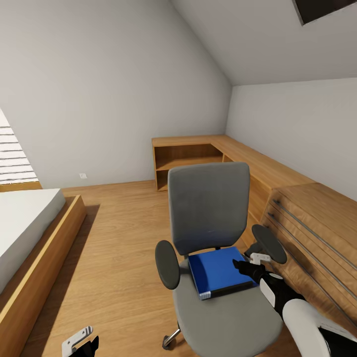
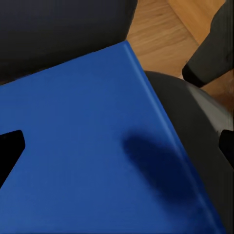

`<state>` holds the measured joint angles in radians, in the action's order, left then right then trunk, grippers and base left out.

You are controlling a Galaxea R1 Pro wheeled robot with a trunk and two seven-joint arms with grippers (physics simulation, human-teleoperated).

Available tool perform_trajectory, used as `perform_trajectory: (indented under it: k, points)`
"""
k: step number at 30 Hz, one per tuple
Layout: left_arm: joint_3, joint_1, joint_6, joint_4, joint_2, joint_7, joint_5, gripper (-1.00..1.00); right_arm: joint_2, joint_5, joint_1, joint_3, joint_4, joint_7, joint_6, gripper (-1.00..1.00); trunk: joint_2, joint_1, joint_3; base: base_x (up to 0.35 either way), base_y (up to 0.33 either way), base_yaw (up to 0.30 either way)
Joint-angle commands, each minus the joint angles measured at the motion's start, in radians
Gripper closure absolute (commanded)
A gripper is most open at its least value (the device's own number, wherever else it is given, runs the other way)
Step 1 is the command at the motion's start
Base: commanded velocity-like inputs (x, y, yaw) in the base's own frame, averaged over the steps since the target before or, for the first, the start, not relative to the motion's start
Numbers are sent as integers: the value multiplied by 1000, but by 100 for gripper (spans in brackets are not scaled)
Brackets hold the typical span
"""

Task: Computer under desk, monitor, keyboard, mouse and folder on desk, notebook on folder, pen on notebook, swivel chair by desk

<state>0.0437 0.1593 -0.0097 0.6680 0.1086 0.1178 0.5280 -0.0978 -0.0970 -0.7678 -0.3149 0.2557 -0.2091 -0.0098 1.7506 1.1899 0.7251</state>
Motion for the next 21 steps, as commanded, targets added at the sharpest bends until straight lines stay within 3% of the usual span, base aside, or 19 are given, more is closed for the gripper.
perform_trajectory:
  k: [1, 13, 16, 21]
  points:
    - [-2, 0, -1, 1, 0, 3, 10, -100, -6, -10, -1, -9, 0, -9, -1, -100, 0, 0, 1, 0, 0, 0]
    - [-4, 0, -1, 1, -2, 2, 9, -100, -35, 10, -1, -14, -1, -17, -1, -100, 0, 0, 1, 0, 0, 0]
    - [-5, 0, -1, 1, -2, 2, 8, -100, -46, 46, -1, -17, -1, -40, 0, -100, 21, 11, 10, 0, 0, 0]
    - [-5, 0, -1, 1, -3, 2, 7, -100, -49, 56, -1, -17, -1, -65, 1, -100, 56, 31, 26, 0, 0, 0]
